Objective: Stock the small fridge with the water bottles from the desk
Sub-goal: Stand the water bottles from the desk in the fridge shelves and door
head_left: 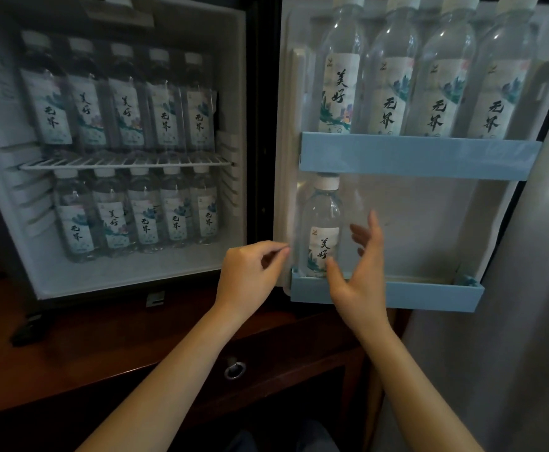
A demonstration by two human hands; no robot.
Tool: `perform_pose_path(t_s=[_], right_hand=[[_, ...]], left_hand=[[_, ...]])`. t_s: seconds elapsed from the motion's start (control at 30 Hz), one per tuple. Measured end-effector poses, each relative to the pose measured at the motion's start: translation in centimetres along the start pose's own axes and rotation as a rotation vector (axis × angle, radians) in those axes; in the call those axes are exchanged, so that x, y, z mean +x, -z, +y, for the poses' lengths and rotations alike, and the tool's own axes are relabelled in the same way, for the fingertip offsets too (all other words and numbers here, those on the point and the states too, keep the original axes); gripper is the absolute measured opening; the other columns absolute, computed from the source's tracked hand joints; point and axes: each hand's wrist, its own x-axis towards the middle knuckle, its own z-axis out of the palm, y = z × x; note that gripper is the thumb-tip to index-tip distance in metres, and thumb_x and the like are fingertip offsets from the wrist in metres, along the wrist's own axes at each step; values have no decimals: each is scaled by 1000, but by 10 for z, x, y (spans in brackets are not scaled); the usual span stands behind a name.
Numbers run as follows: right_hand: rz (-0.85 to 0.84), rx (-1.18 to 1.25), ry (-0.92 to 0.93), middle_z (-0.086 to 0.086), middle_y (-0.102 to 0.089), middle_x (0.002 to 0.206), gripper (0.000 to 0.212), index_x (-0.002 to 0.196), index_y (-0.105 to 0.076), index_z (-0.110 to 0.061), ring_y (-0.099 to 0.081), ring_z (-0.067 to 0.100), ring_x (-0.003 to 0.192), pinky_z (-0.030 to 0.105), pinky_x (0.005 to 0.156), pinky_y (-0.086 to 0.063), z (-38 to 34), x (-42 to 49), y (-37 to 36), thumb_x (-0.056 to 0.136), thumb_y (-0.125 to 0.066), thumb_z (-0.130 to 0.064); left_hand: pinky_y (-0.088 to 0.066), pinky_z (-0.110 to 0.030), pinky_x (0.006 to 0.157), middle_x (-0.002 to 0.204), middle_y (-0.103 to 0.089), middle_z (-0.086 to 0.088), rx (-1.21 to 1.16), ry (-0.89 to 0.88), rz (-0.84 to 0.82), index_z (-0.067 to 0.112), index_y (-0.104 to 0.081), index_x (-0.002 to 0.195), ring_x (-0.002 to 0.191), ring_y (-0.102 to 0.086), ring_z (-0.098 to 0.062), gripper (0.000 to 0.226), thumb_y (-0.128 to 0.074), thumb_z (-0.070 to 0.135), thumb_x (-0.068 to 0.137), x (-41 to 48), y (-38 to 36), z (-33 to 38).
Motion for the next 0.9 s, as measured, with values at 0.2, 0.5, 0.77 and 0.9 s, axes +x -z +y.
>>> perform_pose_path(t_s=[0.2,0.5,0.77,0.9], right_hand=[[230,-79,331,10,-52,110,41,123,-47,4,-46,17,106,14,97,-33,-30,-4,-27,85,-48,-13],[-27,-37,498,14,-60,97,29,108,-60,0,-50,24,99,28,90,-39,-76,-14,-117,83,-46,-7],[-543,79,387,5,-62,98,21,103,-61,-8,-55,22,96,26,82,-40,-119,-46,-239,85,-49,-6],[-771,186,265,7,-64,99,23,105,-62,-9,-58,21,96,22,79,-39,-147,-63,-297,86,-51,-2]], left_hand=[[-56,-22,64,69,-66,13,-26,70,120,19,-71,92,66,-66,1,10,-62,18,88,-4,37,-21],[-58,-39,66,69,-65,14,79,247,266,27,-66,93,65,-67,-6,12,-57,18,91,-36,111,-78],[-58,-43,69,71,-68,13,173,470,432,35,-65,89,65,-68,-7,27,-59,9,87,-83,206,-136],[-57,-40,71,78,-68,14,294,550,462,37,-61,91,69,-68,-8,28,-63,10,85,-100,255,-164]])
